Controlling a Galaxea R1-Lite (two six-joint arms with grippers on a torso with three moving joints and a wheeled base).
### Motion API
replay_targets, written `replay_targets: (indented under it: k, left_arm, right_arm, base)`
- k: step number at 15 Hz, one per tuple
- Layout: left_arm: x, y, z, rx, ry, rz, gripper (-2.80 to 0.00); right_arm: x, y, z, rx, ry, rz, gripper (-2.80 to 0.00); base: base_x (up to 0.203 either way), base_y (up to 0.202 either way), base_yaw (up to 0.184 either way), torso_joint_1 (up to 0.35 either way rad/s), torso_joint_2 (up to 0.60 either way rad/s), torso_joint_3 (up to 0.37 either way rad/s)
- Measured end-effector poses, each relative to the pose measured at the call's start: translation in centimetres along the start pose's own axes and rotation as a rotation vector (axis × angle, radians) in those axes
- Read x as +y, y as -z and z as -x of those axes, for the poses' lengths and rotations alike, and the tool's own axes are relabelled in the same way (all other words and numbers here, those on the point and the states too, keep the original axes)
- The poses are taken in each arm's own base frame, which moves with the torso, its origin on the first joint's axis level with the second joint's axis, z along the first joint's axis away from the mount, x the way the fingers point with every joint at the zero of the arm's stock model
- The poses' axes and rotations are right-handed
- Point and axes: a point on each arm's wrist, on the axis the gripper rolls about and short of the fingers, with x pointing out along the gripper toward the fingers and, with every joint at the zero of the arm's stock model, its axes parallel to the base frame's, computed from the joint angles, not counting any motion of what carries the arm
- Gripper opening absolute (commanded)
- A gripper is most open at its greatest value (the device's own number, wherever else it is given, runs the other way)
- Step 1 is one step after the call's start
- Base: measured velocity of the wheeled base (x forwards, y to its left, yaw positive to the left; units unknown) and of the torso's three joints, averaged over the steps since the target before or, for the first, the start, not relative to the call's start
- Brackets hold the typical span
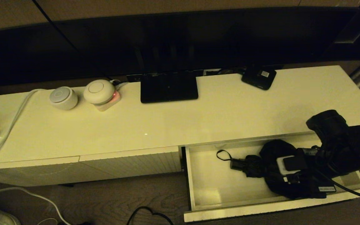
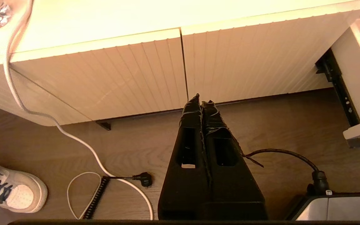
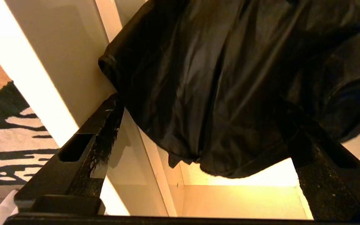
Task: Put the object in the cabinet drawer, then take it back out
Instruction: Take the umbrella out of the drawer and put it on the table
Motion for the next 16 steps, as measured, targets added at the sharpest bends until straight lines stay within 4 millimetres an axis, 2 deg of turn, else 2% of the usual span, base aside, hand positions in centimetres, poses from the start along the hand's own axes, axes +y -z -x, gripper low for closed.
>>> replay_targets:
  k: [14, 15, 16]
  left_arm:
    - [0.0, 0.0, 0.0, 0.0, 0.0, 0.0, -2.8]
    - [0.0, 0.0, 0.0, 0.0, 0.0, 0.0, -2.8]
    - [0.0, 0.0, 0.0, 0.0, 0.0, 0.0, -2.8]
  right_arm:
    - [-0.9, -0.3, -2.4, -0.005, 0.009, -0.02, 0.0]
    - [-0.9, -0.3, -2.4, -0.004, 0.01, -0.021, -2.8]
    - [-0.8, -0.3, -2.3, -0.001, 0.01, -0.02, -2.8]
  base:
    - [0.0, 0.0, 0.0, 0.0, 0.0, 0.0]
    - [0.0, 0.0, 0.0, 0.0, 0.0, 0.0]
    - [0.0, 0.0, 0.0, 0.0, 0.0, 0.0]
